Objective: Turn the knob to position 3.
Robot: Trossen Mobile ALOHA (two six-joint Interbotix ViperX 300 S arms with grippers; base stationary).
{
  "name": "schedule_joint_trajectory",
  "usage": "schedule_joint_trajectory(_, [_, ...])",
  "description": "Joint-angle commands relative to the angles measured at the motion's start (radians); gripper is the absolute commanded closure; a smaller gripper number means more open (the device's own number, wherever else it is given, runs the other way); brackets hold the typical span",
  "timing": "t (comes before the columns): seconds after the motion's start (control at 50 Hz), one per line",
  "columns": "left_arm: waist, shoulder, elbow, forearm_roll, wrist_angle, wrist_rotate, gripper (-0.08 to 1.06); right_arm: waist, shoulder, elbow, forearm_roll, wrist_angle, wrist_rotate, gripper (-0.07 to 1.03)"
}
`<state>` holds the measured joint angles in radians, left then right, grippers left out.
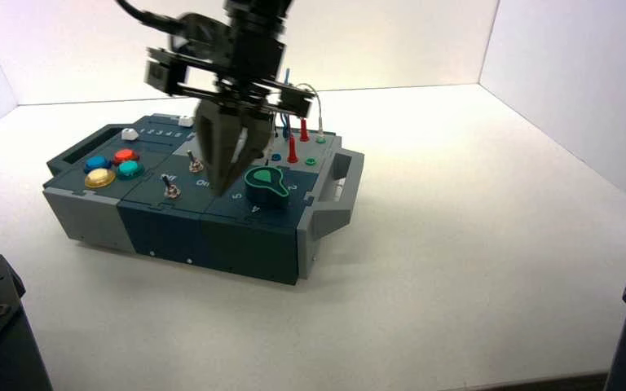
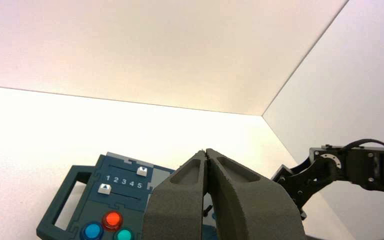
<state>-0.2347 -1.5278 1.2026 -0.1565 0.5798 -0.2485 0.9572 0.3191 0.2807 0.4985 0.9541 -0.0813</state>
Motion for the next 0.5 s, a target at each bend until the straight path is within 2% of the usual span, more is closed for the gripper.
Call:
schedule_joint_trajectory(0.02, [-0.002,0.018,-0.034,0.003,-0.012,0.005,1.01,0.021,-0.06,-0.051,0.003,-0.014,-0.038,0.98])
schedule_joint_trajectory(0.18, [-0.002,0.015,-0.035,0.005,-0.012,0.018,1.01,0.023,-0.086,-0.083,0.0,-0.043,-0.077,0.98])
schedule_joint_trajectory(0.32, [-0.002,0.018,-0.041,0.003,-0.012,0.031,1.01,0.023,-0.11,-0.126,-0.015,-0.061,-0.089,0.98])
schedule_joint_trajectory(0.5, [-0.002,0.023,-0.043,0.003,-0.012,0.029,1.01,0.023,-0.124,-0.179,-0.029,-0.058,-0.104,0.98])
